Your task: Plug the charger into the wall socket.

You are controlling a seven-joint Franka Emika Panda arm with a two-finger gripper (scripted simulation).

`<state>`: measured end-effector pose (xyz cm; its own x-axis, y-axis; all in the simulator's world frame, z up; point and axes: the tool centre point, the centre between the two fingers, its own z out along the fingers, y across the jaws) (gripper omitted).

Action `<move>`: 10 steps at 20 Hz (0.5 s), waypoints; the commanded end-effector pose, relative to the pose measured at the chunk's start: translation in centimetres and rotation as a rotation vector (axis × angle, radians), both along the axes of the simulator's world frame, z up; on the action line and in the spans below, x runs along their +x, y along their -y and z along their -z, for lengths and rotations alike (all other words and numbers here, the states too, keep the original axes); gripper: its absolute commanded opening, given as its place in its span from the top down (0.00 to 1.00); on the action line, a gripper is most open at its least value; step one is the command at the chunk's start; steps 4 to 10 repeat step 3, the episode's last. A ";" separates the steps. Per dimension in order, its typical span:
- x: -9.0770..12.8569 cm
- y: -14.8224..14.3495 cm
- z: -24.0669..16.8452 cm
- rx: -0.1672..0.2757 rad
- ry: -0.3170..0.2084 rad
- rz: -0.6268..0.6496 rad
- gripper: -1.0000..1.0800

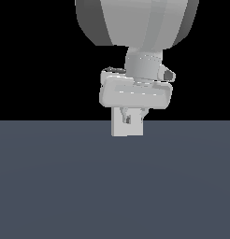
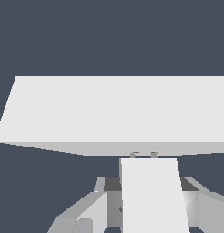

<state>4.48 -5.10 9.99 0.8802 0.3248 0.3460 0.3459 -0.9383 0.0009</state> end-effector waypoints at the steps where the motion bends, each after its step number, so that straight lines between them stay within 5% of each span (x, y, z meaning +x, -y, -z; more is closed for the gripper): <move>1: 0.4 -0.1 0.0 0.000 0.000 0.000 1.00; 10: 0.4 -0.1 0.0 0.001 0.000 0.000 1.00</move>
